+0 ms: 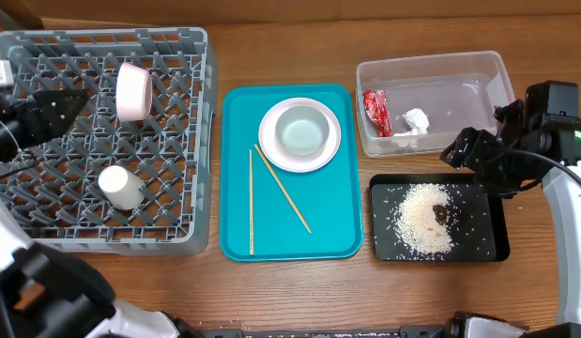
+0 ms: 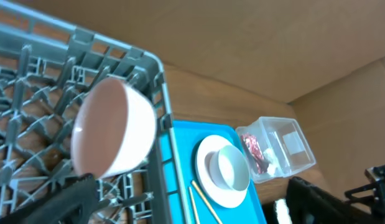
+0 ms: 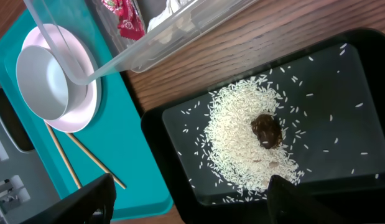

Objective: Sort waste into correct bins and load items into the dishwasher
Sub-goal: 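Place the pink bowl upside down in the dish rack, then reach the left gripper to the white bowl on the plate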

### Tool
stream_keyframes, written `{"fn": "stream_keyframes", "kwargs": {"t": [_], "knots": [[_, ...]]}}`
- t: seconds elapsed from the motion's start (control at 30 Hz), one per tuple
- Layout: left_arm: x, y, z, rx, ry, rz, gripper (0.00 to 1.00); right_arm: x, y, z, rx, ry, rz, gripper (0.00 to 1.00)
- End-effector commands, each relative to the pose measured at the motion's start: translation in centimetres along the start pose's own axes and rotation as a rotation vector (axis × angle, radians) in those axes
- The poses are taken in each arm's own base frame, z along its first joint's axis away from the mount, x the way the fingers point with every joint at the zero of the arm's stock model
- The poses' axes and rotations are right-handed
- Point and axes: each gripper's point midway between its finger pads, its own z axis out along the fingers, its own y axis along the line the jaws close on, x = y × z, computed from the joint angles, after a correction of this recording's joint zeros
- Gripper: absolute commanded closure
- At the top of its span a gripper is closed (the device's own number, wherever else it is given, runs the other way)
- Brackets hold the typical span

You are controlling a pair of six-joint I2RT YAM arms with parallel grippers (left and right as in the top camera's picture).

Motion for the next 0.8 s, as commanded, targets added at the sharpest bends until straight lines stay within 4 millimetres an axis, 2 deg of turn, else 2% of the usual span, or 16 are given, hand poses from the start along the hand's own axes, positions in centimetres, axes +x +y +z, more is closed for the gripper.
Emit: {"fn": "stream_keyframes", "kwargs": {"t": [0.0, 0.03, 0.07, 0.2, 0.33, 0.37, 0.47, 0.53, 0.6, 0.7, 0.77], "knots": [[0.7, -1.9, 2.2, -0.078, 0.084, 0.065, 0.28, 0.0, 0.1, -0.4, -0.002, -0.016, -0.013, 0.20], [1.2, -2.1, 3.3, -0.101, 0.121, 0.085, 0.50, 0.0, 0.1, -0.4, -0.002, -0.016, -0.013, 0.21], [1.6, -2.4, 4.1, -0.114, 0.149, 0.100, 0.63, 0.0, 0.1, -0.4, -0.002, -0.016, -0.013, 0.21], [3.9, -4.4, 8.9, -0.119, 0.278, 0.185, 0.94, 0.0, 0.1, -0.4, -0.002, -0.016, -0.013, 0.21], [5.3, -5.0, 12.5, -0.160, 0.352, 0.264, 0.96, 0.1, 0.1, -0.4, -0.002, -0.013, -0.012, 0.21], [5.7, -4.5, 13.6, -0.205, 0.371, 0.263, 0.96, 0.2, 0.0, -0.4, 0.000, -0.010, -0.011, 0.21], [6.1, -2.9, 14.9, -0.249, 0.391, 0.248, 0.96, 0.2, 0.0, -0.4, 0.000, -0.007, -0.010, 0.21], [6.5, -1.4, 15.5, -0.282, 0.409, 0.237, 0.96, 0.3, 0.0, -0.4, 0.000, -0.006, -0.010, 0.21], [7.1, 1.2, 15.7, -0.366, 0.441, 0.227, 0.96, 0.3, 0.0, -0.4, 0.001, -0.006, -0.009, 0.21], [7.6, 4.5, 15.0, -0.514, 0.478, 0.211, 0.96, 0.3, 0.0, -0.4, 0.001, -0.004, -0.008, 0.21], [7.5, 5.7, 14.3, -0.579, 0.477, 0.188, 0.96, 0.3, 0.0, -0.4, 0.002, -0.003, -0.008, 0.21]]}}
